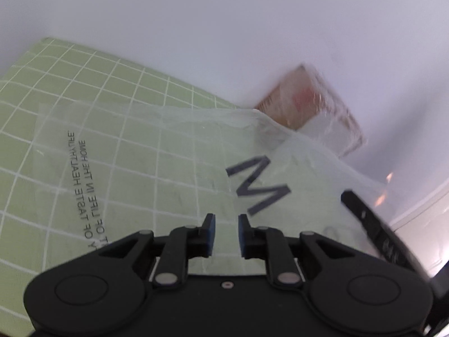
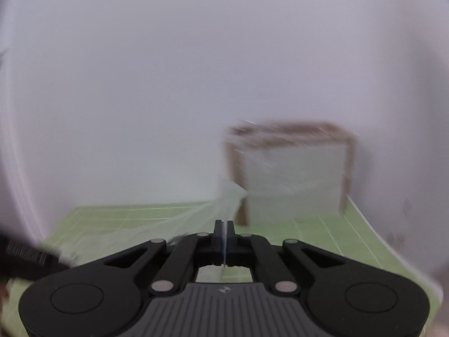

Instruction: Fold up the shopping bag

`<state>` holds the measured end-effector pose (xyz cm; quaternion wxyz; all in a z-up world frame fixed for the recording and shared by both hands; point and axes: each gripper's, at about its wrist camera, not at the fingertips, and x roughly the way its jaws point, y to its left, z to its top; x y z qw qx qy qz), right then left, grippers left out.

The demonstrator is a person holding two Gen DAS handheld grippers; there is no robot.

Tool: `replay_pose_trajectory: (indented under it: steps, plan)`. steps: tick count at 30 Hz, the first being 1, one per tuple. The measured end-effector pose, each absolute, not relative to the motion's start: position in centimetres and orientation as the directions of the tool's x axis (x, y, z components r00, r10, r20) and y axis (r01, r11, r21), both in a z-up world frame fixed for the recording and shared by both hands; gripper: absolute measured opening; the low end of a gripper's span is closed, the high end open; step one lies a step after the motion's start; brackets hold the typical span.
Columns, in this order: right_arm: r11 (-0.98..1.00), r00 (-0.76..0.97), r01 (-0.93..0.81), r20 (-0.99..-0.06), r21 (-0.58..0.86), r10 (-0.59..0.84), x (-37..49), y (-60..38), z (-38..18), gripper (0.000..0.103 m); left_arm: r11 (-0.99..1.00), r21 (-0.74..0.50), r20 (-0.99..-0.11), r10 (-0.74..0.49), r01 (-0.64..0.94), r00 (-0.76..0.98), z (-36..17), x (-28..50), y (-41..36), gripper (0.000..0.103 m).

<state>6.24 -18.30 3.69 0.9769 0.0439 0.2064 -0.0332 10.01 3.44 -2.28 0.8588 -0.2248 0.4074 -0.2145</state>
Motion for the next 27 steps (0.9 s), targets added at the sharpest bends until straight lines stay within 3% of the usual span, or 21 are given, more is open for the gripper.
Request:
replay_pose_trajectory:
  steps: [4, 10, 13, 16, 27]
  plan:
    - [0.997, 0.920, -0.062, -0.390, -0.053, 0.036, 5.9, -16.8, 3.9, 0.000, 0.779, -0.591, -0.571, -0.589, 0.213, 0.571, -0.4, 11.7, 3.0, 0.040]
    - [0.952, 0.910, -0.126, -0.414, -0.278, 0.000, 6.2, -14.0, 2.4, 0.000, 0.768, -0.565, -0.608, -0.634, 0.301, 0.479, 2.3, 15.7, -2.9, 0.044]
    - [0.927, 0.907, -0.141, -0.420, -0.348, -0.020, 5.9, -13.1, 1.5, 0.000, 0.825, -0.472, -0.708, -0.564, 0.310, 0.425, 3.0, 18.1, -6.7, 0.044]
    - [0.914, 0.902, -0.147, -0.429, -0.378, -0.032, 6.0, -12.8, 0.9, 0.000, 0.863, -0.398, -0.787, -0.495, 0.311, 0.367, 2.9, 19.8, -9.2, 0.044]
    - [0.872, 0.896, -0.172, -0.442, -0.458, -0.055, 5.8, -12.5, -0.5, 0.000, 0.886, -0.283, -0.886, -0.389, 0.369, 0.255, 1.9, 19.9, -12.2, 0.046]
